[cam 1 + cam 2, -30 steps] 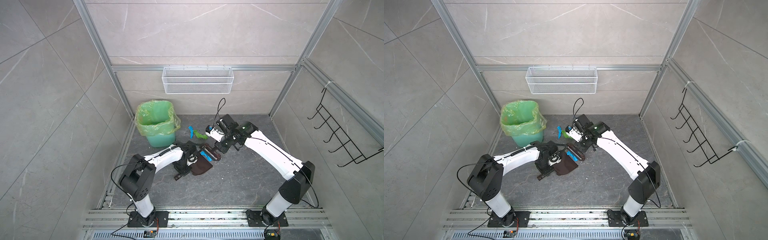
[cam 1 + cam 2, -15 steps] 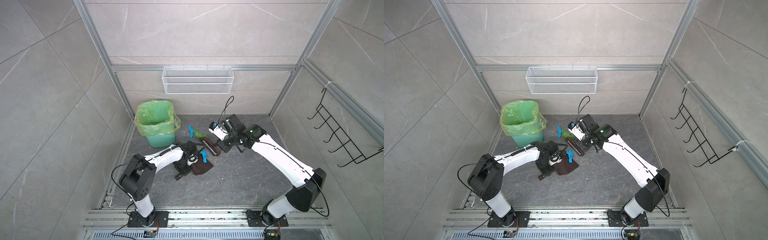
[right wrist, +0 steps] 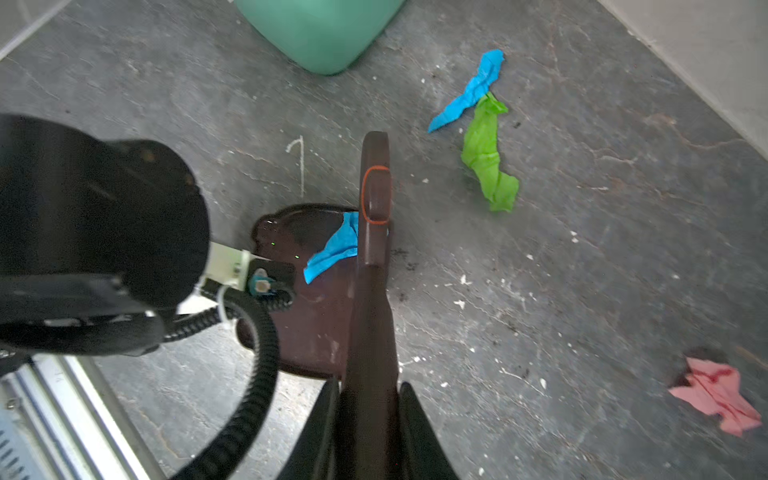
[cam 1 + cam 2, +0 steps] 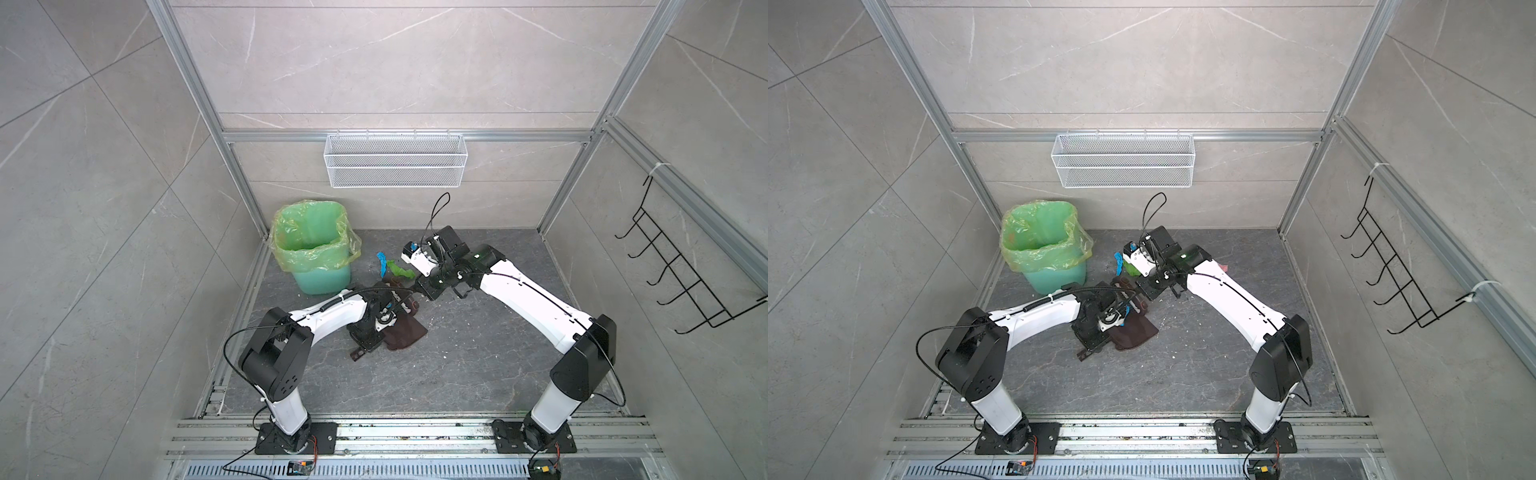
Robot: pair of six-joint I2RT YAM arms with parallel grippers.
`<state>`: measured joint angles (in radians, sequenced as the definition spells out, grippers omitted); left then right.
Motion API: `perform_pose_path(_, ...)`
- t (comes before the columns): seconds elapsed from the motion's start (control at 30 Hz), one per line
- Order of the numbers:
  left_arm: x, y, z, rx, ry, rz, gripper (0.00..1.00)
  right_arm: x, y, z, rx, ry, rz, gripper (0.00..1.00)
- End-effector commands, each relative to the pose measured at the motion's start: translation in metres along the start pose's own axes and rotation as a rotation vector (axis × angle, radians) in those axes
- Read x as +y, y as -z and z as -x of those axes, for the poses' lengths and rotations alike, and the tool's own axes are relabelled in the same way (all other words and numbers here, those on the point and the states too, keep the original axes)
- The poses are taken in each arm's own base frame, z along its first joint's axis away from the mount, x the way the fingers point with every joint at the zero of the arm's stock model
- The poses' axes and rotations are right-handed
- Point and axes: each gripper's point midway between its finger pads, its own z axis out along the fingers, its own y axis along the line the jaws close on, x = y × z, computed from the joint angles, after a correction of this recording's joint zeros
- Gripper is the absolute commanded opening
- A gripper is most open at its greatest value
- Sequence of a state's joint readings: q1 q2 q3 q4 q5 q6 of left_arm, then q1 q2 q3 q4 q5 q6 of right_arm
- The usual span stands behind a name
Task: Sweep away the paper scraps from the table
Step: 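Push the blue scrap with the broom into the dustpan held by the left gripper, then move the broom with the right gripper to the pink scrap farther out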
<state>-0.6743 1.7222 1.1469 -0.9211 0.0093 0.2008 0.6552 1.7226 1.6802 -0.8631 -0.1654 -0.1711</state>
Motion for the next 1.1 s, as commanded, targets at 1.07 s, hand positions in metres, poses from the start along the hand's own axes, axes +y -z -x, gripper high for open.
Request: perform_pose_path(1.07,-0.005,0.003,-0.003,-0.040,-0.010,-0.006,0.00,-0.276,0.047,-0.077,0.423,-0.012,-0.959,0.00)
